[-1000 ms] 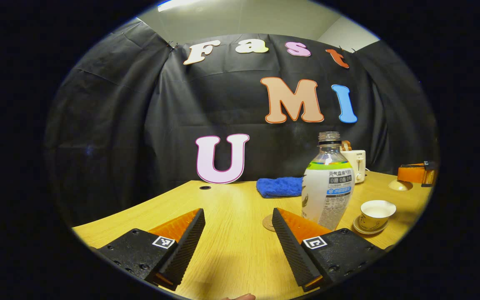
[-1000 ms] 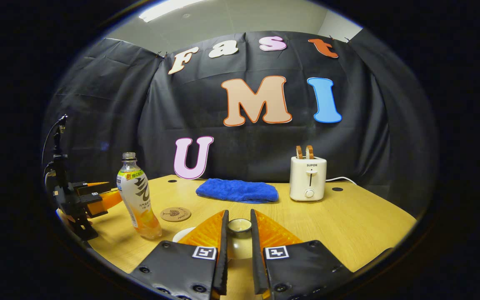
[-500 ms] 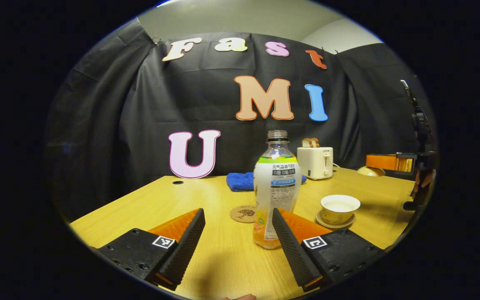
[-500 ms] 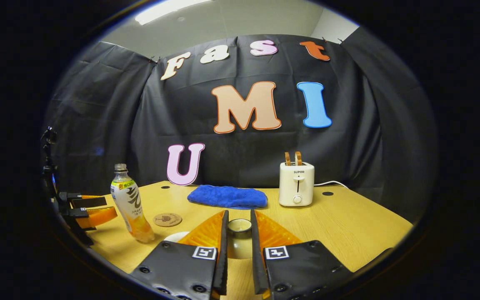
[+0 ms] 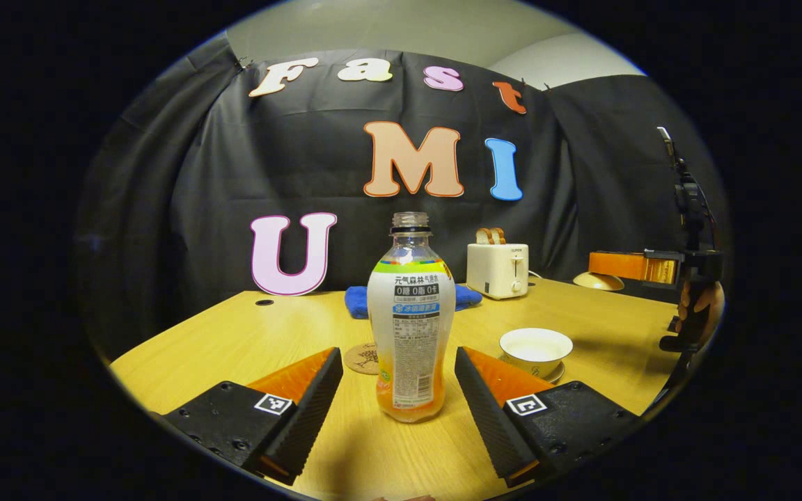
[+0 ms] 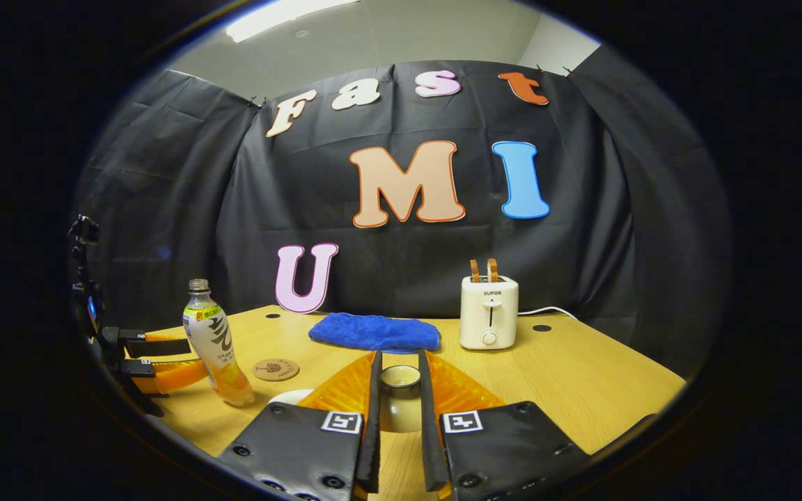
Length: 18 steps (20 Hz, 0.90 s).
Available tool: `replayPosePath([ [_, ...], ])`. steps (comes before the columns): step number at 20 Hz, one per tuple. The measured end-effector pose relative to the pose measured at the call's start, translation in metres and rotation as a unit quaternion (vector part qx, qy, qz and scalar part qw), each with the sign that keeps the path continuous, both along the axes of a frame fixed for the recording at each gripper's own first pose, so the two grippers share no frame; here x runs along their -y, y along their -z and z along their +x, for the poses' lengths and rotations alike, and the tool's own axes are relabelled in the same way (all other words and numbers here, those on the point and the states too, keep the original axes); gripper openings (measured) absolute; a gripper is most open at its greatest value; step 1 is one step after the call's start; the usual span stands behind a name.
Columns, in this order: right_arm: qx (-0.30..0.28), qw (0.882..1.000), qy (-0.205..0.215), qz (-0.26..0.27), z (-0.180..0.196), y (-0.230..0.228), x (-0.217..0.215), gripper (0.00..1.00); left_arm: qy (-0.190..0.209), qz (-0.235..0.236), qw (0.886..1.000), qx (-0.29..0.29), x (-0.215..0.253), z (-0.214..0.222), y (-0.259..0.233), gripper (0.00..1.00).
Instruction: Open the teacup lid with one hand, grasp the water bottle and pour water into the teacup with the other hand; after pouring, place the water bottle on the coaster and then close the teacup lid.
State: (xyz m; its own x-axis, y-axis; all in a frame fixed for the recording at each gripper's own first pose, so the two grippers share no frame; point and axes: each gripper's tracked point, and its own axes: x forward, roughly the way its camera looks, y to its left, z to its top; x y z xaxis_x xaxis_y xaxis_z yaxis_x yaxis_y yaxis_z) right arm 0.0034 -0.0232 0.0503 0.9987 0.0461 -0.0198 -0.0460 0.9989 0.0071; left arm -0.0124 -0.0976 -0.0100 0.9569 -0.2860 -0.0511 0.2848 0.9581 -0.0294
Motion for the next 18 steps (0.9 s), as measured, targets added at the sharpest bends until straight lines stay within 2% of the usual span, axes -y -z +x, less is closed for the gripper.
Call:
replayPosePath([
  [7, 0.005, 1.000, 0.017, 0.003, -0.005, -0.007, 0.021, 0.28, -0.004, 0.001, 1.000, 0.007, 0.010, 0.015, -0.002, 0.93],
  [18, 0.016, 1.000, 0.018, 0.009, -0.013, -0.020, 0.027, 0.29, -0.001, 0.000, 1.000, 0.004, 0.018, 0.027, -0.002, 0.70],
])
